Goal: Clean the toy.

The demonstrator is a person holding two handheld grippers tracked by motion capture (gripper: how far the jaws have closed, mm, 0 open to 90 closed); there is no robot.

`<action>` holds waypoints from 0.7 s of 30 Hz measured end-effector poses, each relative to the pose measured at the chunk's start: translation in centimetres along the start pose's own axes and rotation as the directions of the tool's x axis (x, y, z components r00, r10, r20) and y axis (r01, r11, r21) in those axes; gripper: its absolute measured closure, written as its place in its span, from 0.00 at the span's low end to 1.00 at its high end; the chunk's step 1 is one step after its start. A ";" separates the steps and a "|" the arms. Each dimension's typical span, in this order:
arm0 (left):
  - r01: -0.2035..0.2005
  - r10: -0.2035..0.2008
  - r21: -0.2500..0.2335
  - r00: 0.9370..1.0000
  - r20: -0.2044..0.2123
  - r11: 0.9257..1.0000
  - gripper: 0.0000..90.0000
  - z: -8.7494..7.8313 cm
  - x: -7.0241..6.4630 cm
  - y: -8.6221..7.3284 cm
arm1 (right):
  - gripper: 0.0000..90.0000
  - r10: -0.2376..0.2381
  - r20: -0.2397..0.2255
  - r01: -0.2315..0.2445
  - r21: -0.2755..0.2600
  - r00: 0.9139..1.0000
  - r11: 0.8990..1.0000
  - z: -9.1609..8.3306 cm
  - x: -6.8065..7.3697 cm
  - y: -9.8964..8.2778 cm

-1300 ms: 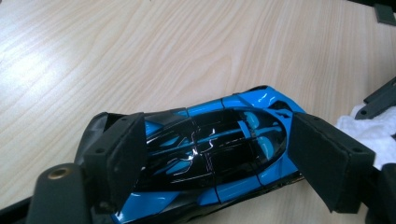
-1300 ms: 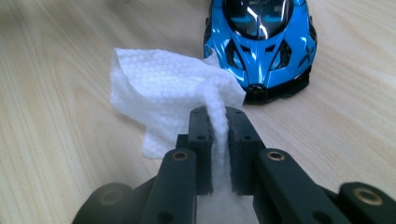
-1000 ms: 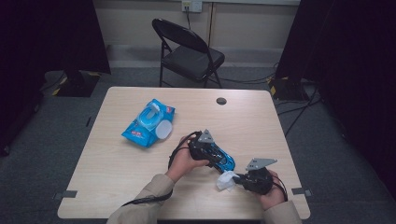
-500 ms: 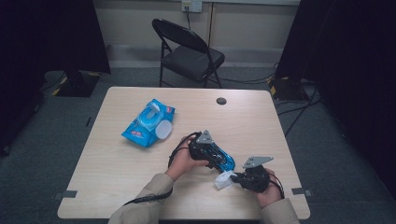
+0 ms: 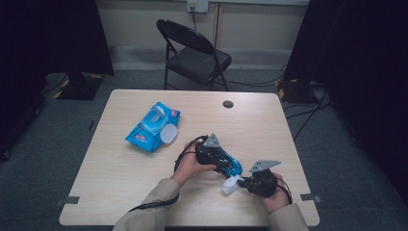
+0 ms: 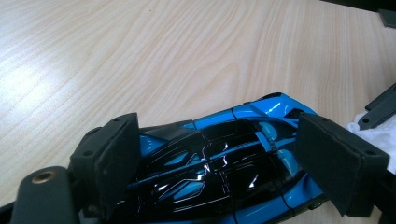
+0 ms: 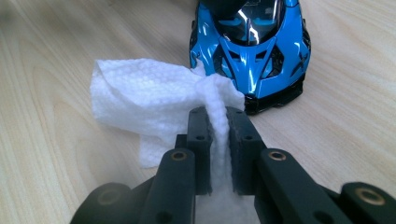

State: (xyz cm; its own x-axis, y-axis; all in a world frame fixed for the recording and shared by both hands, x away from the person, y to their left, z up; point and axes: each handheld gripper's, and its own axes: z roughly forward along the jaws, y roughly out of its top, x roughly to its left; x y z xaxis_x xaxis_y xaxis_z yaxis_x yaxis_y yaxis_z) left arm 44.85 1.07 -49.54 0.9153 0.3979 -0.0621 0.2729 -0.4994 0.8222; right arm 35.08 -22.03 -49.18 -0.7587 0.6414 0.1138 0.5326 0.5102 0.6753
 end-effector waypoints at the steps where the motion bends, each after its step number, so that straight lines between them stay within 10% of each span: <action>1: -0.006 0.006 0.007 1.000 0.000 1.000 0.16 0.0 0.0 0.1 | 0.90 0.000 0.000 0.000 -0.001 1.000 1.000 0.0 0.0 0.0; 21: -0.063 0.064 0.100 0.998 -0.003 0.993 0.09 0.5 -0.7 1.1 | 0.90 0.004 0.003 -0.004 -0.001 1.000 1.000 0.0 -0.1 0.0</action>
State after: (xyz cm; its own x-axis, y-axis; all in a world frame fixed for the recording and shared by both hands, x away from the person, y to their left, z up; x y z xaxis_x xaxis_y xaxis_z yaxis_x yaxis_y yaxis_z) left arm 44.65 -0.13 -48.91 0.9298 0.3680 -0.0078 0.2430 -0.5979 0.7638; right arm 35.14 -22.03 -49.20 -0.7557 0.6449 0.1141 0.5348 0.5070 0.6759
